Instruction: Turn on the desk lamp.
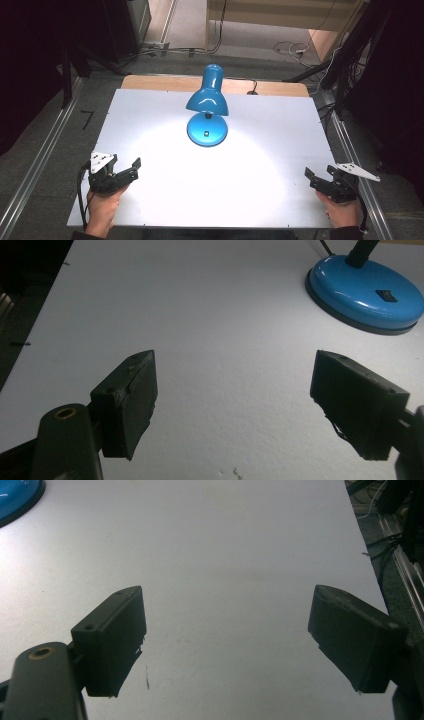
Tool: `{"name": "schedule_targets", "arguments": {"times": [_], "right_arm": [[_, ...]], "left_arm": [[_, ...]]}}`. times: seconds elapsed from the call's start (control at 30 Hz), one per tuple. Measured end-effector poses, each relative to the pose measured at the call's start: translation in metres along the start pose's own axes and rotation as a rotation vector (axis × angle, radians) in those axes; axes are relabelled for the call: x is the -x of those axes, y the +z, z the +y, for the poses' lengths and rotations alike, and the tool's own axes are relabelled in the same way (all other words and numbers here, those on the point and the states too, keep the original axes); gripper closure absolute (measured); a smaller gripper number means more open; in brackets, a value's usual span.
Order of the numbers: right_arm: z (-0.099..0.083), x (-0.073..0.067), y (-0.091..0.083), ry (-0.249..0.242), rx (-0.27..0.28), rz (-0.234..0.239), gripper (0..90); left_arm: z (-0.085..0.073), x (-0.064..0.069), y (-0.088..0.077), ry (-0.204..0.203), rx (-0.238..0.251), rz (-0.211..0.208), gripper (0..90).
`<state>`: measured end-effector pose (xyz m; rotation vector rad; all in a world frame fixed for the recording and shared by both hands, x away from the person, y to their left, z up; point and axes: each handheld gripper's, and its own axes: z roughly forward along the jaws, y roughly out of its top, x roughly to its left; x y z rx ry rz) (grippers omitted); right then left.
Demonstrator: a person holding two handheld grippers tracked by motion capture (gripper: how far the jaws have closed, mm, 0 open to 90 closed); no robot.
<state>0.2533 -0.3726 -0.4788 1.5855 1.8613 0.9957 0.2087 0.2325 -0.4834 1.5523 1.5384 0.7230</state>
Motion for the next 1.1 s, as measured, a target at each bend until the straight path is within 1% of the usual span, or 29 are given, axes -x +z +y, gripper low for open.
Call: {"name": "schedule_targets", "arguments": {"times": [0.23, 0.47, 0.53, 0.6, 0.63, 0.7, 0.8, 0.9, 1.0, 1.1], "right_arm": [[0.0, 0.0, 0.0, 0.0, -0.001, -0.001, 14.1], [0.0, 0.0, 0.0, -0.001, -0.002, -0.001, 14.1], [0.0, 0.0, -0.001, 0.002, -0.005, -0.002, 14.1], [0.0, 0.001, -0.001, 0.0, 0.002, -0.003, 14.1], [0.0, 0.001, -0.001, 0.005, 0.004, -0.003, 14.1], [-0.001, 0.001, -0.001, 0.004, 0.0, -0.003, 14.1], [-0.001, 0.003, -0.001, 0.003, -0.005, -0.004, 14.1], [-0.001, 0.003, -0.002, 0.008, 0.002, -0.006, 14.1], [-0.002, 0.005, -0.003, 0.005, -0.004, -0.009, 14.1], [-0.003, 0.006, -0.004, 0.018, -0.001, -0.01, 14.1]], "left_arm": [[-0.002, -0.003, -0.003, 0.009, -0.002, 0.01, 19.4], [-0.005, -0.009, -0.006, 0.007, -0.01, 0.03, 19.5], [-0.005, -0.01, -0.007, 0.001, -0.012, 0.036, 19.5], [-0.006, -0.013, -0.008, 0.003, -0.014, 0.042, 19.5], [-0.007, -0.014, -0.008, 0.007, -0.013, 0.05, 19.5], [-0.009, -0.016, -0.008, 0.027, -0.021, 0.074, 19.5], [-0.01, -0.02, -0.008, 0.015, -0.024, 0.083, 19.7], [-0.011, -0.023, -0.008, 0.013, -0.027, 0.091, 19.8], [-0.013, -0.027, -0.008, 0.005, -0.033, 0.099, 19.8], [-0.014, -0.031, -0.006, -0.006, -0.052, 0.111, 19.8]]}}
